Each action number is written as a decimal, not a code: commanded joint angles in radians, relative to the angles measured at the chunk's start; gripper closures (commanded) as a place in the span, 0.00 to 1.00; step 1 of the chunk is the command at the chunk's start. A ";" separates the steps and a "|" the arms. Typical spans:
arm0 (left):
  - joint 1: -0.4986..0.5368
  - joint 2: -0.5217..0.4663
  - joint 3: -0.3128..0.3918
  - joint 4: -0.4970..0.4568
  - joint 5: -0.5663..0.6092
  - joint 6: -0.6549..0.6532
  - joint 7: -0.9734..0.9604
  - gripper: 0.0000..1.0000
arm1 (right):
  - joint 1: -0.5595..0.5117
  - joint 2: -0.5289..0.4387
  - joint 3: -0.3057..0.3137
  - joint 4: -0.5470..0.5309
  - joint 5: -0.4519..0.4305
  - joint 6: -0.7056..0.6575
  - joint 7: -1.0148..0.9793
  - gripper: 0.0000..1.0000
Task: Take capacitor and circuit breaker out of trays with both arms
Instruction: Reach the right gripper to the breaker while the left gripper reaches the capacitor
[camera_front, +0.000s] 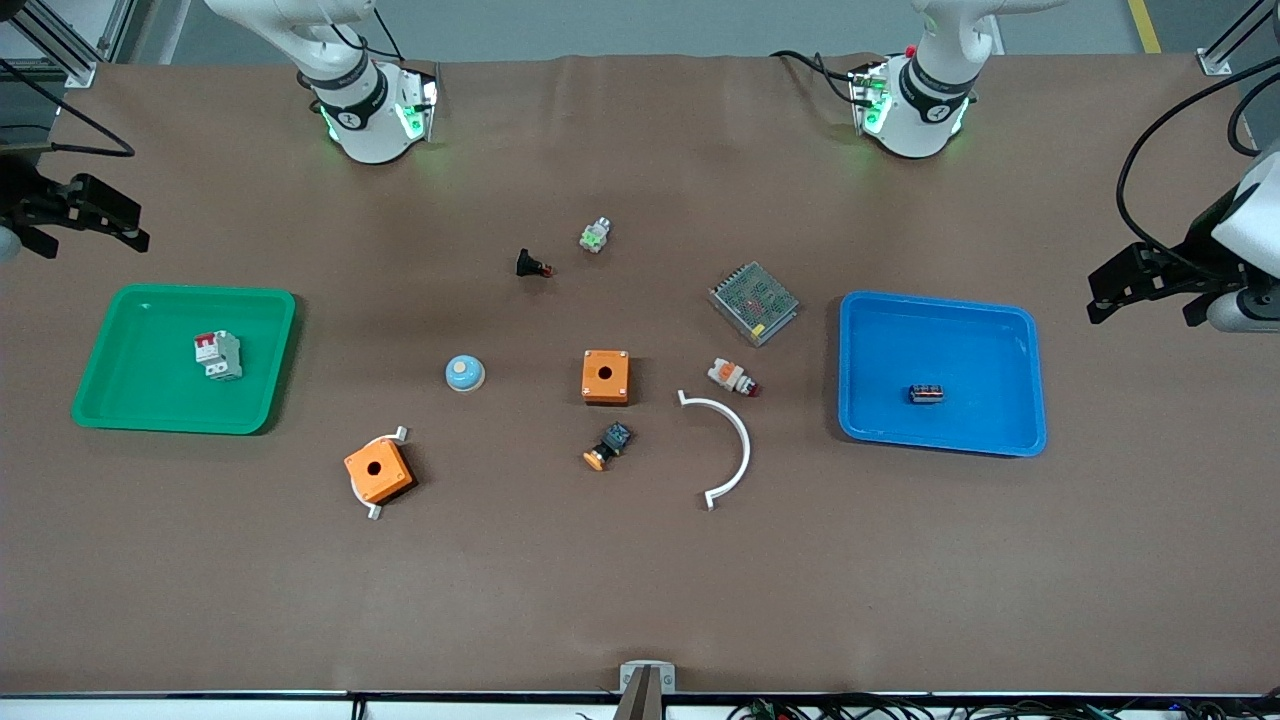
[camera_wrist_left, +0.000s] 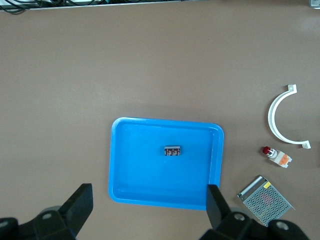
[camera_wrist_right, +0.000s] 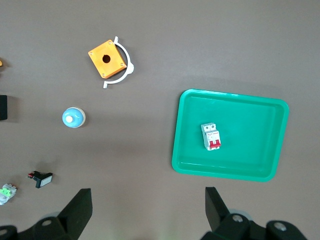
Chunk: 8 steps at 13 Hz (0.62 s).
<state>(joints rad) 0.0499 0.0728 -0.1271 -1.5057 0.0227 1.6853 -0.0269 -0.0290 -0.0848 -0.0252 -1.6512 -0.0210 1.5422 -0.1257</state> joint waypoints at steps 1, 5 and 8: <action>-0.001 -0.013 -0.006 -0.007 0.011 -0.016 -0.002 0.00 | -0.012 -0.012 0.004 0.005 -0.001 -0.013 -0.041 0.00; 0.001 -0.007 -0.011 -0.013 0.008 -0.016 0.007 0.00 | -0.046 -0.010 0.004 -0.001 0.052 -0.007 -0.045 0.00; 0.005 0.056 -0.016 -0.037 0.005 -0.018 -0.007 0.00 | -0.077 0.019 0.002 -0.027 0.033 0.024 -0.055 0.00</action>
<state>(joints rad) 0.0491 0.0913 -0.1357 -1.5290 0.0227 1.6760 -0.0266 -0.0687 -0.0826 -0.0278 -1.6574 0.0071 1.5446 -0.1582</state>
